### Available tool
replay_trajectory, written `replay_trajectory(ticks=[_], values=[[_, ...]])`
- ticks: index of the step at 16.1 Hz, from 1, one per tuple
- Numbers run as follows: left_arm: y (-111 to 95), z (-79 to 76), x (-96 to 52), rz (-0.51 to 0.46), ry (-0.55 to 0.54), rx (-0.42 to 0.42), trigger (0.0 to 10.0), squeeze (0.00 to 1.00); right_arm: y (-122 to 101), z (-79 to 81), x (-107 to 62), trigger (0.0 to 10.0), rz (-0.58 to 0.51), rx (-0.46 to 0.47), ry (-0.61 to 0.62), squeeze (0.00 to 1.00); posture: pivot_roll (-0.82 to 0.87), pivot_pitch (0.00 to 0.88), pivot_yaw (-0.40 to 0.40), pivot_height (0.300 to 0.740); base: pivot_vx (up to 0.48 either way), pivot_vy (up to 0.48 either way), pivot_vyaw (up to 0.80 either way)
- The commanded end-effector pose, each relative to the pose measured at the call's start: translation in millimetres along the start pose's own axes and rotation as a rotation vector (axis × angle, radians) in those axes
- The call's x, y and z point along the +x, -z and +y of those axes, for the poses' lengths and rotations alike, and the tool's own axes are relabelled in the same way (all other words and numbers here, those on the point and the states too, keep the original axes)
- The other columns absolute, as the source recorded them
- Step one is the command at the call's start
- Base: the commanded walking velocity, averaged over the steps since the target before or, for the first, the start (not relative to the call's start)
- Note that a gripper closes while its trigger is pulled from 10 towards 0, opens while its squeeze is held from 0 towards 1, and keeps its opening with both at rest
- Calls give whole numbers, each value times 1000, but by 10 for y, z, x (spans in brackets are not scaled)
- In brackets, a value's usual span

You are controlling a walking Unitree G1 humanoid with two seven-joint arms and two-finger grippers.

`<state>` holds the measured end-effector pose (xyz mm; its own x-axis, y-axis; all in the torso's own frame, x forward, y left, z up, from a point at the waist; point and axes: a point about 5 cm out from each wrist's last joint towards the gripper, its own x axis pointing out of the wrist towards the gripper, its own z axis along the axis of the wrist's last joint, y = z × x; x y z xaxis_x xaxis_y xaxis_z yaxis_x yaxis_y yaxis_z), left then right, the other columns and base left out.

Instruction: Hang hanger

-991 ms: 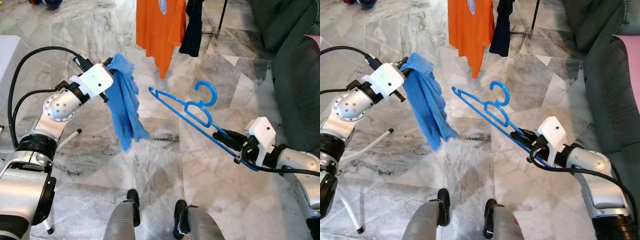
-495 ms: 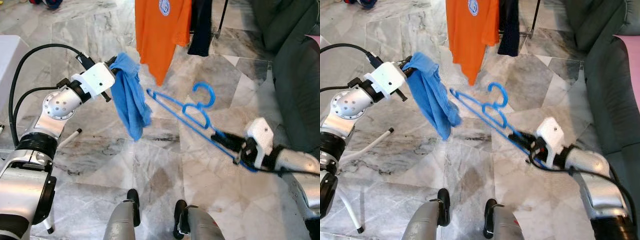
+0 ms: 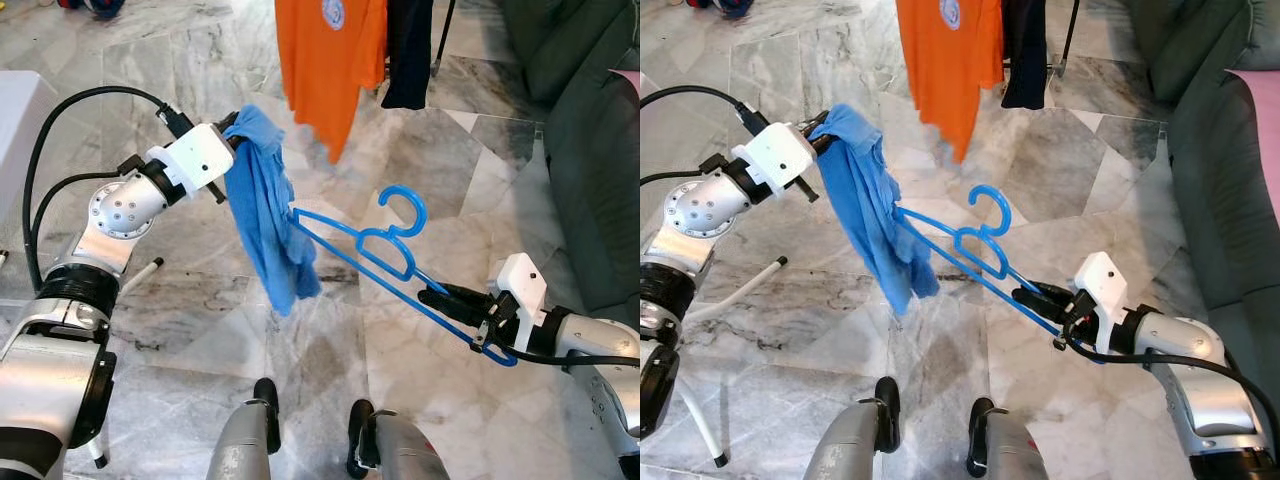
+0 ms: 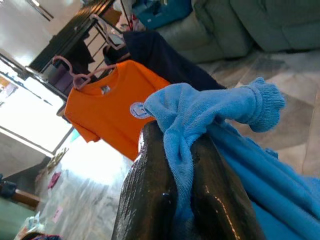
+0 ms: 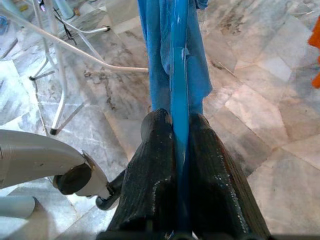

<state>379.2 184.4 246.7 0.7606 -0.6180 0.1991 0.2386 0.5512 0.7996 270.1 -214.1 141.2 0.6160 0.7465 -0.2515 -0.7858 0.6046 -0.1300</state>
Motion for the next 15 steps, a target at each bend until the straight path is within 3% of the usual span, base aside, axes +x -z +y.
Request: replay_trajectory(ticks=[1, 11, 15], values=[[-79, 88, 18, -43, -19, 20, 10000, 0, 12, 34, -9, 10000, 4, 9, -22, 0, 57, 349, 40, 740, 0, 0, 0], [-199, 22, 73, -125, -9, -15, 10000, 0, -14, 31, 194, 10000, -29, 39, -75, 0, 73, 353, 42, 740, 0, 0, 0], [-197, 62, 40, -126, -21, -20, 10000, 0, 16, -7, 154, 10000, -18, 37, -58, 0, 74, 355, 38, 740, 0, 0, 0]])
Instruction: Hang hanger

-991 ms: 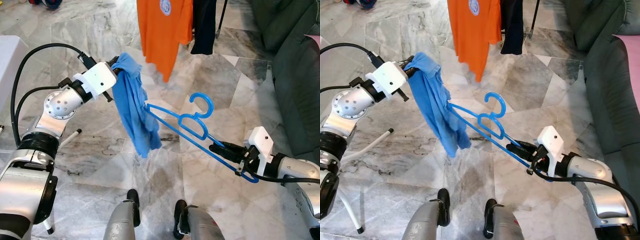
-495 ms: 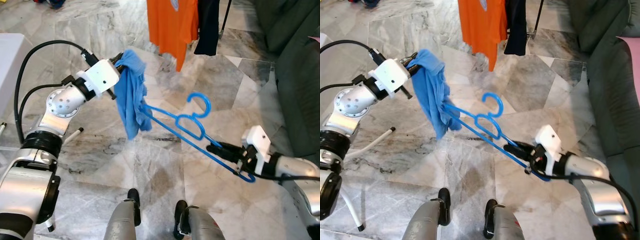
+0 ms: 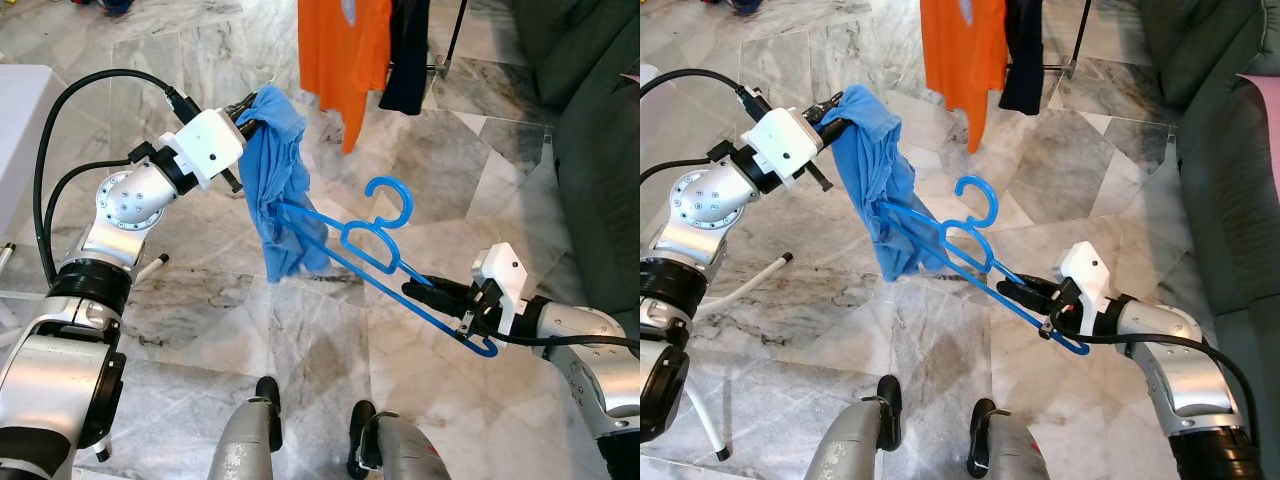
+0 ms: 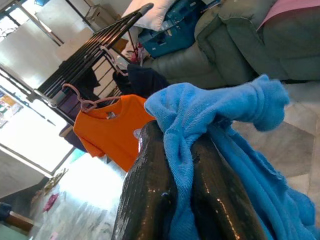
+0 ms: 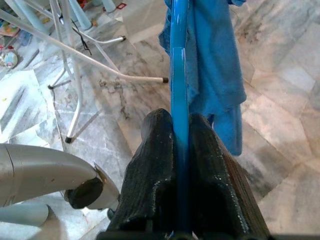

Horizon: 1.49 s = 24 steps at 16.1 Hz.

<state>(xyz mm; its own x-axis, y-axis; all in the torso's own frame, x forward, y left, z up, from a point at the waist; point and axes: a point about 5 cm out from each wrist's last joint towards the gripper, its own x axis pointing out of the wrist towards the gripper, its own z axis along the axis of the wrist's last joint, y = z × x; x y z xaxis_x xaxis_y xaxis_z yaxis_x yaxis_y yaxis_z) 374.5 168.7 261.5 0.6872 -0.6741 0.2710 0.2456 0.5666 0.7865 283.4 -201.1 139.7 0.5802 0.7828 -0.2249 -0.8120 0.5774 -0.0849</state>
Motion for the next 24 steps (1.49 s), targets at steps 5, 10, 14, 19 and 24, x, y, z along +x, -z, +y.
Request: replay_trajectory(ticks=[5, 10, 14, 19, 24], values=[[12, 95, -83, 4, -31, 1, 10000, 0, 74, 1, -99, 10000, 20, 9, 15, 0, 64, 355, 35, 740, 0, 0, 0], [-24, 114, -59, -8, -34, 7, 10000, 0, 158, 34, -55, 10000, 36, 31, 11, 0, 63, 356, 33, 740, 0, 0, 0], [-93, 119, -38, -41, -34, -3, 10000, 0, 229, 11, -18, 10000, 45, 49, 19, 0, 68, 356, 33, 740, 0, 0, 0], [-117, 154, -90, -44, -35, -10, 10000, 0, 236, -54, 7, 10000, 44, 42, 46, 0, 78, 353, 31, 740, 0, 0, 0], [-139, -56, -78, -57, 23, -62, 10000, 0, 181, -41, 128, 10000, 14, 35, 7, 0, 83, 350, 32, 740, 0, 0, 0]])
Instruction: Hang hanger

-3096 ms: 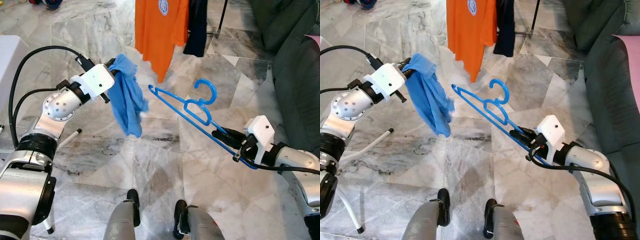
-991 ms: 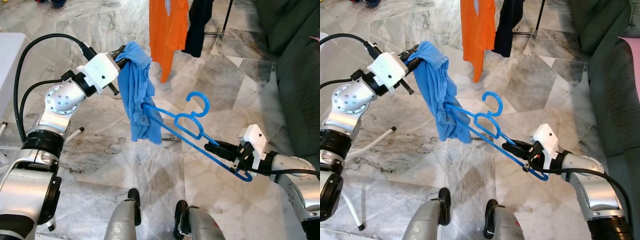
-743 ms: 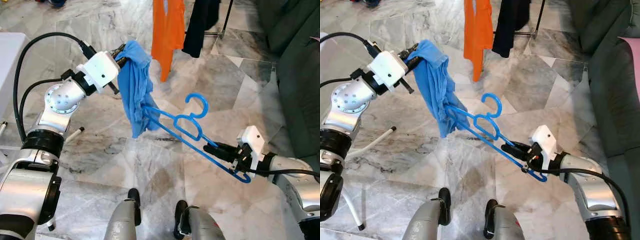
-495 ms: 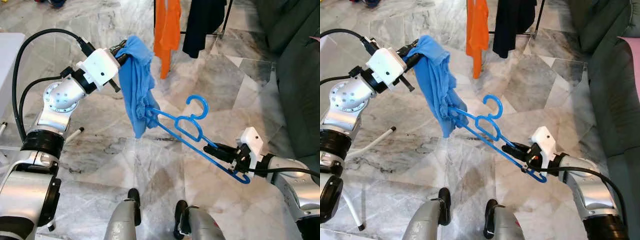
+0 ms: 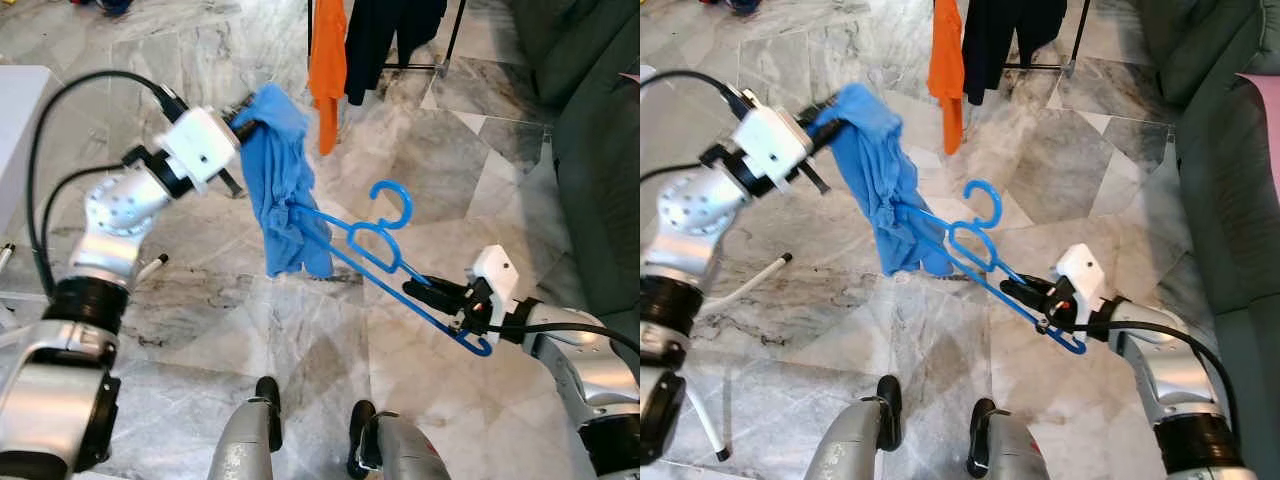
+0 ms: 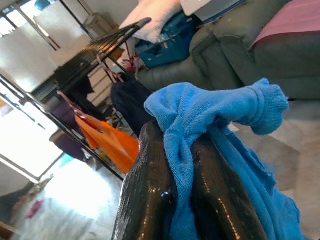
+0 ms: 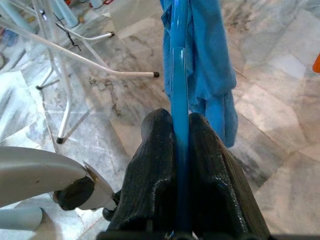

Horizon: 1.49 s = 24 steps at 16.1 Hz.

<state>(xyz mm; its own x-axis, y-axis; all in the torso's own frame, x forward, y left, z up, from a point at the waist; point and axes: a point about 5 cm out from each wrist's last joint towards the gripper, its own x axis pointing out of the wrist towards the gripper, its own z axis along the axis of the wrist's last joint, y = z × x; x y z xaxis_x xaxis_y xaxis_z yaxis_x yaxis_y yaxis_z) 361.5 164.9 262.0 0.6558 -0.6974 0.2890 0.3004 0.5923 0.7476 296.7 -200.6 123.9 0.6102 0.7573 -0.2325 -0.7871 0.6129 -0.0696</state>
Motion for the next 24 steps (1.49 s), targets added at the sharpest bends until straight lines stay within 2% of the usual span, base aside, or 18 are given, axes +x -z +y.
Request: replay_trajectory(ticks=[1, 3, 7, 12, 15, 19, 22, 24], values=[[-21, -34, -18, -8, 23, 3, 10000, 0, 14, 42, 19, 10000, -10, 5, -30, 0, 85, 350, 30, 740, 0, 0, 0], [39, -101, -38, 33, 45, 1, 10000, 0, -108, 18, 37, 10000, -59, -5, -36, 0, 85, 347, 27, 740, 0, 0, 0], [128, -111, -83, 95, 34, 24, 10000, 0, -219, 6, 34, 10000, -82, -38, -45, 0, 82, 344, 24, 740, 0, 0, 0], [180, -37, -104, 156, -1, 67, 10000, 0, 102, 38, -63, 10000, 112, -21, -65, 0, 77, 346, 21, 740, 0, 0, 0], [183, -25, -110, 162, -2, 62, 10000, 0, 155, -2, -82, 10000, 143, -34, -21, 0, 76, 350, 22, 740, 0, 0, 0], [165, -70, -99, 157, 29, 37, 10000, 0, 91, -76, -33, 10000, 96, -51, 48, 0, 74, 351, 22, 740, 0, 0, 0], [101, -174, -76, 122, 65, -28, 10000, 0, 76, -83, 39, 10000, 77, -51, 36, 0, 78, 354, 18, 740, 0, 0, 0], [67, -256, -60, 94, 89, -42, 10000, 0, 71, -60, 93, 10000, 65, -38, 14, 0, 78, 355, 15, 740, 0, 0, 0]])
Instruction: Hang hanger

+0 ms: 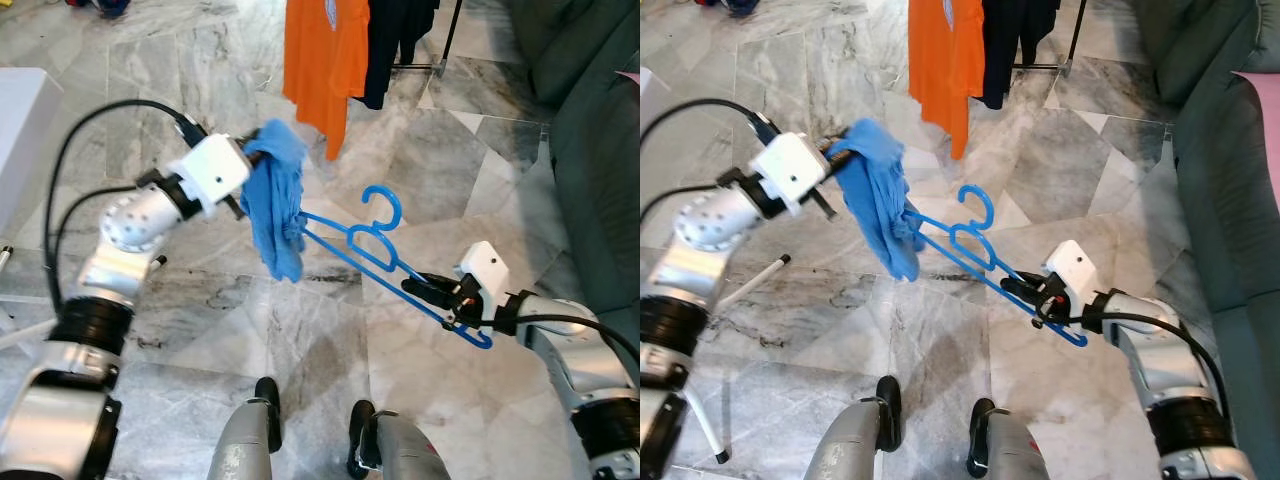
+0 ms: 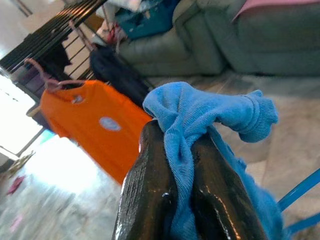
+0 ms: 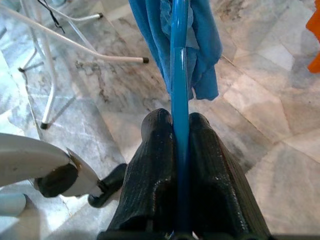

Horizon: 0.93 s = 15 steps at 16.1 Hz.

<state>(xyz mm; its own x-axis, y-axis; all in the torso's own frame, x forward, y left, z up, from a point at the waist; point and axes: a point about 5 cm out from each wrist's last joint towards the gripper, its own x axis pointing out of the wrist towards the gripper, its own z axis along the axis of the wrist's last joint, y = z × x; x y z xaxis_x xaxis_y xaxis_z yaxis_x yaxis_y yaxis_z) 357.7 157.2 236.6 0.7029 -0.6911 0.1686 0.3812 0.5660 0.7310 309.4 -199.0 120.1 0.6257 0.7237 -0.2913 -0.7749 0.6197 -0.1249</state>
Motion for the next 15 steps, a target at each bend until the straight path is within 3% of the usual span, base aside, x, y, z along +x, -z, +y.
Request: replay_trajectory(ticks=[1, 7, 12, 15], values=[[-52, -72, 15, -34, 22, 0, 10000, 0, 37, 57, 40, 10000, -9, 22, -39, 0, 78, 355, 13, 740, 0, 0, 0], [-68, -85, 48, -47, -18, 37, 10000, 0, 52, 143, 61, 10000, -13, 55, -111, 0, 69, 363, 7, 740, 0, 0, 0], [-94, -75, 25, -63, -16, 28, 10000, 0, 267, 318, 48, 10000, 62, 121, -210, 0, 72, 362, 13, 740, 0, 0, 0], [-88, -94, 7, -59, 2, 19, 10000, 0, 267, 276, 80, 10000, 50, 106, -149, 0, 76, 365, 18, 740, 0, 0, 0]])
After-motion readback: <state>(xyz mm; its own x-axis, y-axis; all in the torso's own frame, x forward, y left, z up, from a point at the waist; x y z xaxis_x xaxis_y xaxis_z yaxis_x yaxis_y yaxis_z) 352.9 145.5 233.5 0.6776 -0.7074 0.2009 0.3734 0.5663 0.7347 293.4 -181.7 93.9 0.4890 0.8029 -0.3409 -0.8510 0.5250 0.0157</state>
